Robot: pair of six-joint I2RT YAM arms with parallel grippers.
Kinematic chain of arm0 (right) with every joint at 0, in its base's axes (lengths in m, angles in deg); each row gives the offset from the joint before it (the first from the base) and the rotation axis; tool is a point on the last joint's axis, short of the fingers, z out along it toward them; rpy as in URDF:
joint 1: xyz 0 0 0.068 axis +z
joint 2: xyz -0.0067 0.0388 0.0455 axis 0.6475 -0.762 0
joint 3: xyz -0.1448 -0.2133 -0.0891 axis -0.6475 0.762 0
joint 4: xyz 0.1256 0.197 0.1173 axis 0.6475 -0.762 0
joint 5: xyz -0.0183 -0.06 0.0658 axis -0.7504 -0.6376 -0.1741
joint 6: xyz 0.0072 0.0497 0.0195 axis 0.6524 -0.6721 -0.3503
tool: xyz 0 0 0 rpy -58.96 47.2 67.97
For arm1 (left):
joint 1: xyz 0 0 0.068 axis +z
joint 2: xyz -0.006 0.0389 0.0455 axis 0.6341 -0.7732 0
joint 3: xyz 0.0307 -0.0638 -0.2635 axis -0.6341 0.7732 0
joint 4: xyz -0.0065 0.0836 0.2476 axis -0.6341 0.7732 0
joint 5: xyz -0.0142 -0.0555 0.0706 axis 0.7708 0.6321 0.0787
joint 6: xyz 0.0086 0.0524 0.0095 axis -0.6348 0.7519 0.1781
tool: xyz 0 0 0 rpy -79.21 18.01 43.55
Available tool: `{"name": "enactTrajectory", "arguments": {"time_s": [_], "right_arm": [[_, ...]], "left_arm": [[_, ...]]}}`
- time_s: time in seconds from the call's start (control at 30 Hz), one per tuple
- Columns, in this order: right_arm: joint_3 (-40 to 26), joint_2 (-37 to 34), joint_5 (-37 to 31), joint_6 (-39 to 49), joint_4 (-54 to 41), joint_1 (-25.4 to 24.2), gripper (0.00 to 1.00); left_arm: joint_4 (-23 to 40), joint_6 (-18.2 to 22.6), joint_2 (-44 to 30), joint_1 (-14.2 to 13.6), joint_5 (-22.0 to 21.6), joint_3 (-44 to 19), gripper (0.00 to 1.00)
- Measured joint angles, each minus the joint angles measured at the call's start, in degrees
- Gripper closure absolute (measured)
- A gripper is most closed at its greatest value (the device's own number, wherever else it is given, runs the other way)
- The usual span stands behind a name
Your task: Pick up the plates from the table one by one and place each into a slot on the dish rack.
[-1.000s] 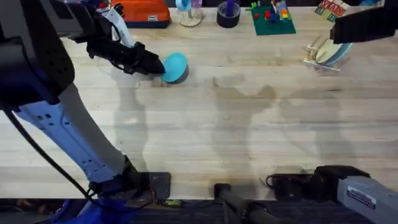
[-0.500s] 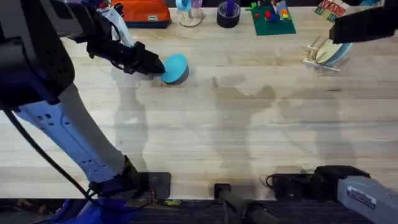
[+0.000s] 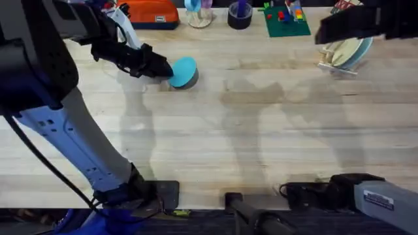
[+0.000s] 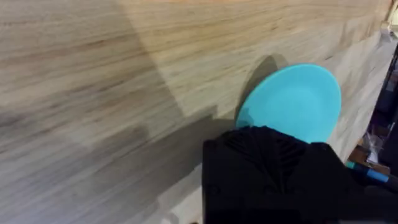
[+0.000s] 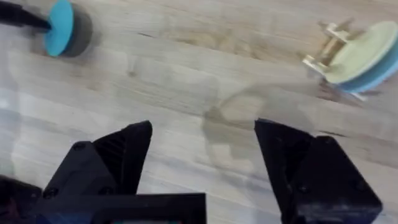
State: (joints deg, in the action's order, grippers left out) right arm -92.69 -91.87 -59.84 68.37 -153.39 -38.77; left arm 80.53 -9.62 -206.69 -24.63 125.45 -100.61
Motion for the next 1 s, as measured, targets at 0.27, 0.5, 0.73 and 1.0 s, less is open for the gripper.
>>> {"name": "enactTrajectory", "arguments": {"time_s": [0.27, 0.5, 0.73, 1.0], "right_arm": [[0.0, -5.25, 0.65, -5.2, 5.14, 5.83, 0.009], [0.0, -10.78, 1.0, -11.3, 9.36, 9.96, 0.007], [0.0, -16.36, 1.0, -15.93, 12.81, 13.3, 0.007], [0.0, -23.14, 1.03, -21.01, 17.89, 16.66, 0.007]], "left_arm": [[-0.15, 0.0, -0.01, 0.0, 0.0, 0.0, 0.96], [-0.15, 0.01, 0.0, 0.0, 0.0, 0.0, 0.96], [-0.15, 0.0, 0.0, 0.0, 0.0, 0.0, 0.96], [-0.18, 0.0, -0.01, 0.0, 0.0, 0.0, 0.96]]}}
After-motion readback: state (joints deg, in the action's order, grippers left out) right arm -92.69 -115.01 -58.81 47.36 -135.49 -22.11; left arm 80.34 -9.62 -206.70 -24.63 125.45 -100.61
